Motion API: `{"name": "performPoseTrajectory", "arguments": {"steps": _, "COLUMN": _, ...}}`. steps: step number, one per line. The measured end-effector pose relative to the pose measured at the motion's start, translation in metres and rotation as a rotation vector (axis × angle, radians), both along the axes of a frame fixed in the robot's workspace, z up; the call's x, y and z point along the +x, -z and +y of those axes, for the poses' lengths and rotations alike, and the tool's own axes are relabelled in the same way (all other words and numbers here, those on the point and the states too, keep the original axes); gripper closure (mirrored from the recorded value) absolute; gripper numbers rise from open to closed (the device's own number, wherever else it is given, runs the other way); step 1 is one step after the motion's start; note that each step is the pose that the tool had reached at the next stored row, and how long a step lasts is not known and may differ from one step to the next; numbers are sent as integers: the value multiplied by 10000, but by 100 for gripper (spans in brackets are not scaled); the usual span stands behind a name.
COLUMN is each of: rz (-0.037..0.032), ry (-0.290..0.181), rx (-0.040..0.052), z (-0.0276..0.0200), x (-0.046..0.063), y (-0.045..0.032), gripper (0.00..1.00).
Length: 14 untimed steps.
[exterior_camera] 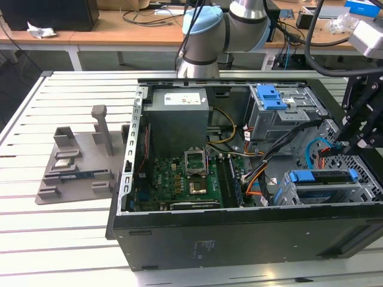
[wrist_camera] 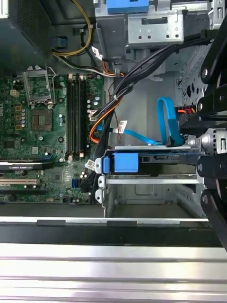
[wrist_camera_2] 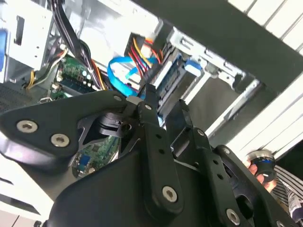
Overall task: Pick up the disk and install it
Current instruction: 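Insert the first disk wire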
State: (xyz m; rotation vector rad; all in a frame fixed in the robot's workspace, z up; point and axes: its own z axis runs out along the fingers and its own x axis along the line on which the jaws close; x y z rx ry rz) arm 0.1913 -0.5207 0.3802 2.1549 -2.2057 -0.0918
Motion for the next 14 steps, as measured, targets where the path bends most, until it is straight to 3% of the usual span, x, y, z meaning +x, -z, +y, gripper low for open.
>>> {"name": "performPoseTrajectory", "arguments": {"steps": 2, "rz": 15, "ry": 0, "rx": 0, "z": 23, "x": 30, "y": 41, "gripper": 64}}
{"name": "performPoseTrajectory", "arguments": {"steps": 4, "rz": 41, "ry": -1, "rx": -2, "z": 36, "x": 66, "y": 144, "gripper": 64}}
{"name": "performPoseTrajectory", "arguments": {"steps": 7, "rz": 48, "ry": -1, "rx": -2, "z": 42, "x": 85, "y": 194, "gripper": 64}}
{"name": "performPoseTrajectory", "arguments": {"steps": 14, "rz": 48, "ry": -1, "rx": -3, "z": 42, "x": 89, "y": 212, "gripper": 64}}
